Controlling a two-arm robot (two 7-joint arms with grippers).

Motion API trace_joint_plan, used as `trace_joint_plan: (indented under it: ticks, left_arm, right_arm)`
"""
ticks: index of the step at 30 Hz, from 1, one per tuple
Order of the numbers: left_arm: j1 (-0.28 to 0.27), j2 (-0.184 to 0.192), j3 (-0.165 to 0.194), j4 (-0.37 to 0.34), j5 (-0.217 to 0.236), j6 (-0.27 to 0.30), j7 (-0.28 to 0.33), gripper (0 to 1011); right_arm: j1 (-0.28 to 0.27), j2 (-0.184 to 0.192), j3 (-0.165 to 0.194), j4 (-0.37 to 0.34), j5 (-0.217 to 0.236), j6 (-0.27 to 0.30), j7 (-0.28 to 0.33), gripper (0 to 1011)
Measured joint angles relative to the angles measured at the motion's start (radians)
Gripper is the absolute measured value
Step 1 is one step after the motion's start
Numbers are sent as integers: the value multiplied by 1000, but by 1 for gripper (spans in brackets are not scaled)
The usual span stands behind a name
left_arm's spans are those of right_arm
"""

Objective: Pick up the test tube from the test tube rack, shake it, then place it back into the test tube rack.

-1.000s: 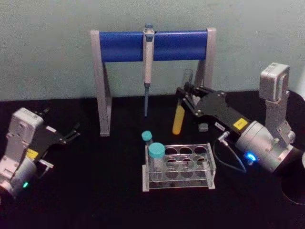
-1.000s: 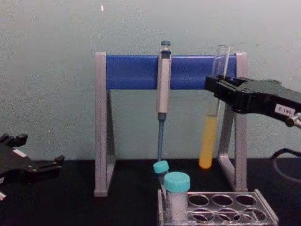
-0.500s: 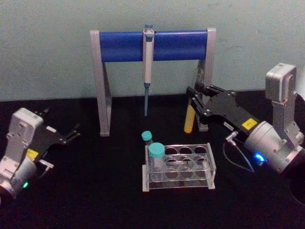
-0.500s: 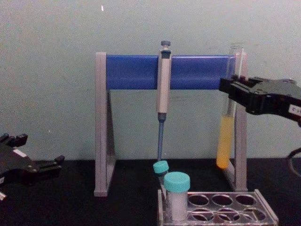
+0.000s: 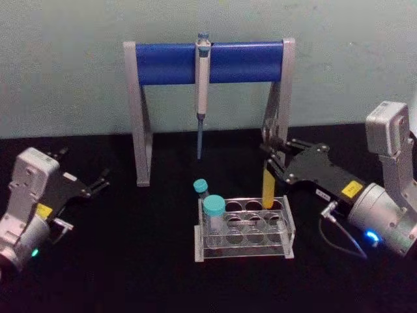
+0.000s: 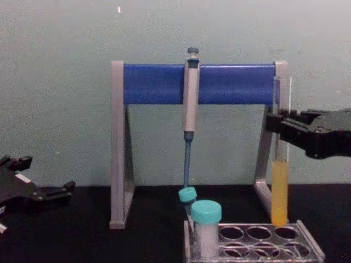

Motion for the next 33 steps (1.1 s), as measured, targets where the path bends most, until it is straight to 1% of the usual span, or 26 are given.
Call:
trace_joint_plan:
  ticks: [5, 8, 10, 12, 15, 20, 21, 25, 33]
  left_arm:
    - [0, 0, 0, 0, 0, 0, 0, 1001]
    - [0, 0, 0, 0, 0, 0, 0, 1001]
    - [0, 0, 0, 0, 0, 0, 0, 1001]
    - [0, 0, 0, 0, 0, 0, 0, 1001]
    - [0, 0, 0, 0, 0, 0, 0, 1001]
    - [0, 0, 0, 0, 0, 0, 0, 1001]
    - [0, 0, 0, 0, 0, 0, 0, 1001]
    - [0, 0, 0, 0, 0, 0, 0, 1001]
    - [0, 0, 0, 0, 0, 0, 0, 1002]
  right_arm:
    - [-4, 1, -11, -7, 38, 8, 32, 235]
    - [12, -9, -27, 9, 70, 8, 52, 235]
    - [21, -14, -34, 18, 78, 6, 56, 235]
    - [31, -21, -41, 29, 87, 0, 61, 235]
    - [56, -41, -56, 58, 102, -28, 68, 234]
    - [82, -68, -62, 97, 102, -77, 52, 234]
    - [82, -68, -62, 97, 102, -77, 52, 234]
    - [94, -88, -53, 126, 93, -108, 24, 235]
    - [97, -99, -33, 140, 68, -117, -10, 235]
